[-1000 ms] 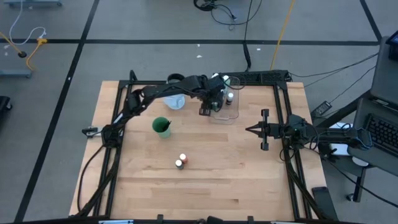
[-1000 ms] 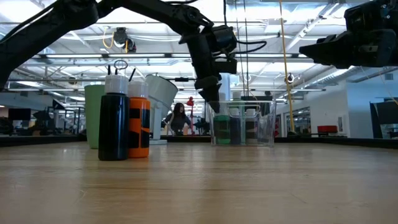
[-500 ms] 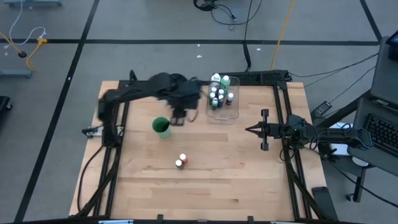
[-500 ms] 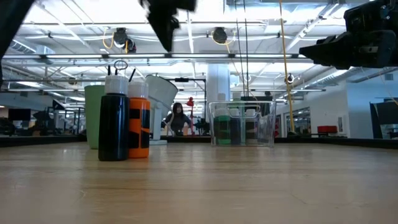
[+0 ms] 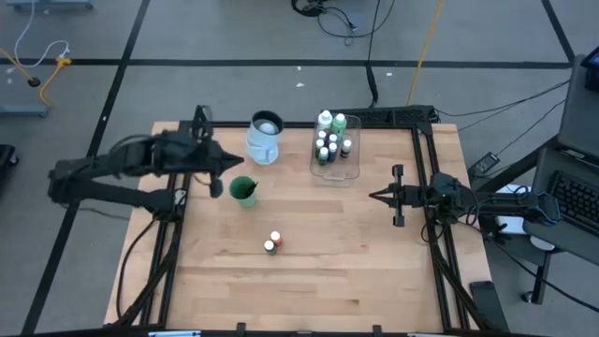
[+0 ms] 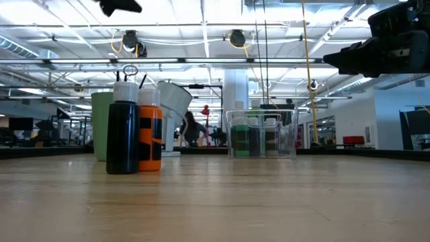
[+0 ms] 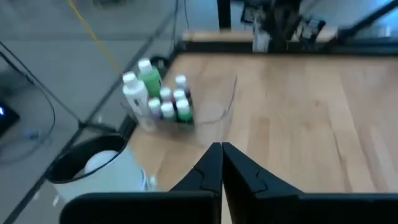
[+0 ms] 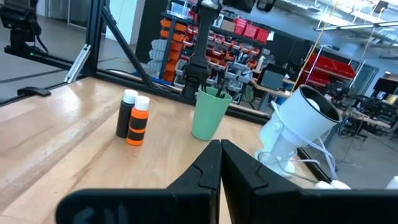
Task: Pick & Place Paint Supplies
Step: Put the orange paint bottle into the transparent bin
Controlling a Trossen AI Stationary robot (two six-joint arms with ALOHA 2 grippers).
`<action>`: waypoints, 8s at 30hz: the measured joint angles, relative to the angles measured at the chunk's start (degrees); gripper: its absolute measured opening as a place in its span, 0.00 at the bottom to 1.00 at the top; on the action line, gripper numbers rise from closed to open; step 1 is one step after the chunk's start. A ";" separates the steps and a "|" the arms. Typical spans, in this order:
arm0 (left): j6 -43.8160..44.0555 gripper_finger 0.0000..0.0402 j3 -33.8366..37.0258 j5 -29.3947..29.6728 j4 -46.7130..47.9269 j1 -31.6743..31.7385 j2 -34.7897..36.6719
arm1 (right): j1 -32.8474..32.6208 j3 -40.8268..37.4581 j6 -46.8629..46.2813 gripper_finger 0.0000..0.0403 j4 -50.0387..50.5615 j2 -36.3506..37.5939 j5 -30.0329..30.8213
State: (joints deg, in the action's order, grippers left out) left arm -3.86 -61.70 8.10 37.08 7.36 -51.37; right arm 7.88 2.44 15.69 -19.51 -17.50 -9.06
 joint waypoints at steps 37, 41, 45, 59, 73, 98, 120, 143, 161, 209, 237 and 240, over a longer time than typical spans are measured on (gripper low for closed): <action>-6.21 0.01 56.61 -12.66 -71.10 8.61 15.01 | 0.00 0.00 6.21 0.01 -7.53 -0.17 -1.76; -6.77 0.00 56.62 -12.61 -72.85 8.26 15.07 | -0.91 0.02 5.07 0.01 -12.40 -1.74 -0.93; -6.55 0.03 56.60 -12.59 -72.78 8.26 15.03 | -1.98 2.03 2.92 0.00 -13.44 -6.51 10.32; -7.06 0.01 56.60 -12.55 -73.07 8.32 15.03 | -7.33 30.80 -5.17 0.04 -7.25 -49.20 16.82; -11.03 0.03 56.58 -12.49 -70.21 8.32 15.01 | -11.40 71.03 3.38 0.18 5.68 -85.87 -9.56; -11.73 0.01 56.56 -10.51 -68.07 8.32 15.01 | -10.62 63.93 2.36 0.71 -15.09 -95.54 -13.74; -11.91 0.06 56.53 -10.51 -67.67 8.32 15.01 | -9.96 64.27 -1.48 0.69 -19.52 -100.52 -12.28; -12.12 0.06 56.53 -10.51 -67.67 8.32 15.01 | -9.88 64.24 -4.47 0.64 -20.16 -100.61 -12.24; -12.29 0.06 56.53 -10.51 -67.67 8.32 15.01 | -10.32 64.24 -3.33 0.51 -18.98 -100.61 -15.28; -11.31 0.06 56.53 -10.54 -65.12 8.32 15.01 | -4.36 50.15 1.44 0.27 19.30 -40.40 9.61; -10.91 0.06 56.53 -9.51 -65.14 8.31 15.01 | 18.71 21.60 -7.64 0.27 -17.80 -52.48 12.98; -10.90 0.06 56.53 -9.51 -65.14 8.31 15.01 | 19.10 21.62 -7.06 0.27 -20.80 -55.03 11.78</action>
State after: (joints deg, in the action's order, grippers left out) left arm -14.76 -5.17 -1.41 -28.05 15.67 -36.36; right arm 26.98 24.05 8.63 -40.31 -72.53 2.72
